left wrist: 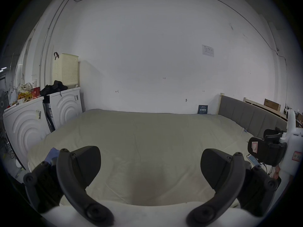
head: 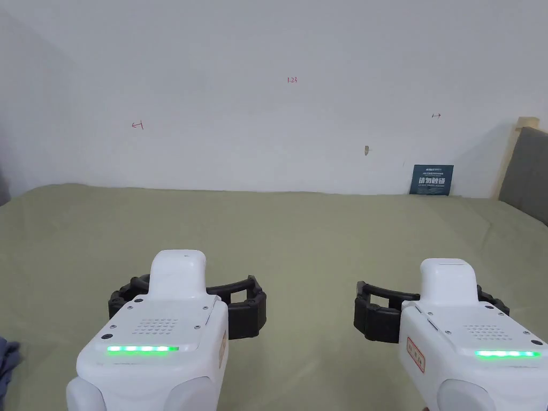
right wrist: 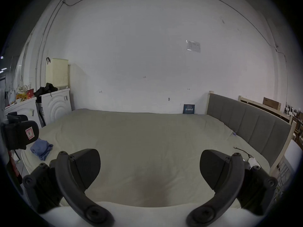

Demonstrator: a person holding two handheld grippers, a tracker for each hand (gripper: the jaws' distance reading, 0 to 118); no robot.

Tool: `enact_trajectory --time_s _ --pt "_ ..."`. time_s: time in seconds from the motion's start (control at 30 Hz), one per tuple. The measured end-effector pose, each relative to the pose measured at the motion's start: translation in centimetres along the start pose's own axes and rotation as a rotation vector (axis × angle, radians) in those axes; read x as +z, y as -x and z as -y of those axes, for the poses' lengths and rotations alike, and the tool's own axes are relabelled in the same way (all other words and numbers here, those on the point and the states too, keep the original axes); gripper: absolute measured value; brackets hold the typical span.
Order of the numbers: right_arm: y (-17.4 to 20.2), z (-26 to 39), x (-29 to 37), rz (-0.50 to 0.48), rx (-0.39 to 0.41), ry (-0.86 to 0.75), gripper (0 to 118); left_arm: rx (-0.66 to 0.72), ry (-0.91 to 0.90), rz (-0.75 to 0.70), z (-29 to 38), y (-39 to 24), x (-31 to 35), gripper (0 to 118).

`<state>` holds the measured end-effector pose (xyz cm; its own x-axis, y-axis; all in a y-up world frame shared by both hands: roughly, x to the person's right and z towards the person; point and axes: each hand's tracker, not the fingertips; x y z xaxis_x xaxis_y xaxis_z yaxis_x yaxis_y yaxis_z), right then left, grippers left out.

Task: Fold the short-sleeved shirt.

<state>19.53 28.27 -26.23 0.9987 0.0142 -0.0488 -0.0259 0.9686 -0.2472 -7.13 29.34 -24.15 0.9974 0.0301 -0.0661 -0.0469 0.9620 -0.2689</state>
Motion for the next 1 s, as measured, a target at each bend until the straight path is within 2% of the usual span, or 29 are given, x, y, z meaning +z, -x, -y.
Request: enact_trajectory --time_s 0.13,0.27,0.47,0.7,0.77,1.0 --pt "0.3 -0.6 0.6 -0.01 -0.001 -0.038 118 0.052 -0.026 0.018 -0.1 0.2 0.5 118" --pt "0.3 -0.7 1.2 -0.047 -0.004 -0.089 118 0.028 -0.021 0.011 -0.6 0.2 0.7 118" --pt "0.3 -0.7 0.9 -0.043 -0.044 -0.055 118 0.03 -0.015 0.032 -0.5 0.1 0.8 118" --pt "-0.2 -0.5 0.7 -0.05 -0.048 -0.057 118 0.048 -0.006 0.04 -0.2 0.1 0.7 118" --pt "0.1 -0.7 0.6 0.002 -0.039 -0.048 118 0.051 -0.007 0.038 -0.1 0.1 0.7 118" --pt "-0.2 -1.1 0.4 -0.054 -0.081 -0.008 118 0.046 0.004 0.047 -0.1 0.1 0.7 118"
